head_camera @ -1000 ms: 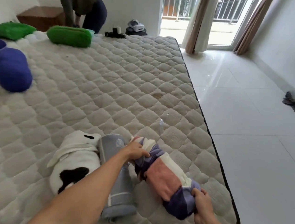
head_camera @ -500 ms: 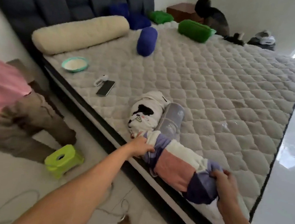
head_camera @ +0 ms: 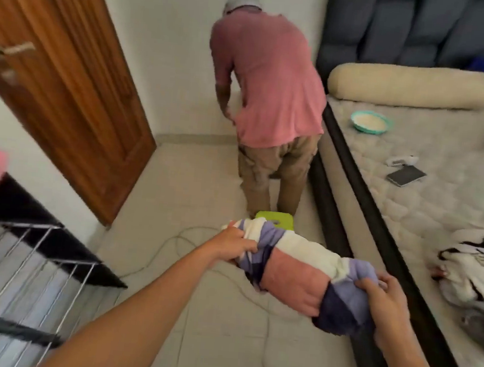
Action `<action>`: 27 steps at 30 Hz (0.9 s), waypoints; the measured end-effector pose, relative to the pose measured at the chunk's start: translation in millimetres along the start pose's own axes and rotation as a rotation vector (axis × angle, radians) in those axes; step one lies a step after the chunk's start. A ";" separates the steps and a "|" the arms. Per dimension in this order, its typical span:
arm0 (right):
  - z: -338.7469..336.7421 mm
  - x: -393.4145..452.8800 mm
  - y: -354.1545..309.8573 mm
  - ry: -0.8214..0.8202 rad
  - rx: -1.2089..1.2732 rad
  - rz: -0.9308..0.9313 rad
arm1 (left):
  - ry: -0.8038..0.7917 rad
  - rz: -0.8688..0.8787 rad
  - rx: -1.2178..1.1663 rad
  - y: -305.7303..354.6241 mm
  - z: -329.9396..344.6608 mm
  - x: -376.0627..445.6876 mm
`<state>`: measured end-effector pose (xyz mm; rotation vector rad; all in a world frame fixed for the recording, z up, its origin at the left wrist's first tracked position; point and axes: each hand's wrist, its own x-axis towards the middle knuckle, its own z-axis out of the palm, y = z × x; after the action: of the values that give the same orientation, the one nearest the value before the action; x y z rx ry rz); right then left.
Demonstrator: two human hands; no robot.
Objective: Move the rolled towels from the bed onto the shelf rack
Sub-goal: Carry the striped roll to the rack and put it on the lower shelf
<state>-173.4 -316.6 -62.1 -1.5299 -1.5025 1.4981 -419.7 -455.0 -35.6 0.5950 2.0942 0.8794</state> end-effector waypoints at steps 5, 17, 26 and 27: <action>129.6 -44.5 -19.4 -0.242 -0.042 -0.061 | 0.179 -0.153 -0.208 -83.4 -109.6 -40.1; 365.9 -97.8 -27.3 -0.855 -0.220 -0.046 | 0.664 -0.547 -0.801 -236.5 -253.7 -95.8; 483.2 -118.9 -30.8 -1.122 -0.391 0.036 | 1.141 -0.568 -0.879 -282.9 -317.2 -52.6; 494.4 -120.9 -33.7 -1.136 -0.390 0.038 | 1.162 -0.576 -0.867 -288.9 -326.1 -48.1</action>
<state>-608.8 -576.9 -116.0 -0.8218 -2.4791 2.3826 -685.2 -801.1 -78.3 -1.1731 2.2052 1.8223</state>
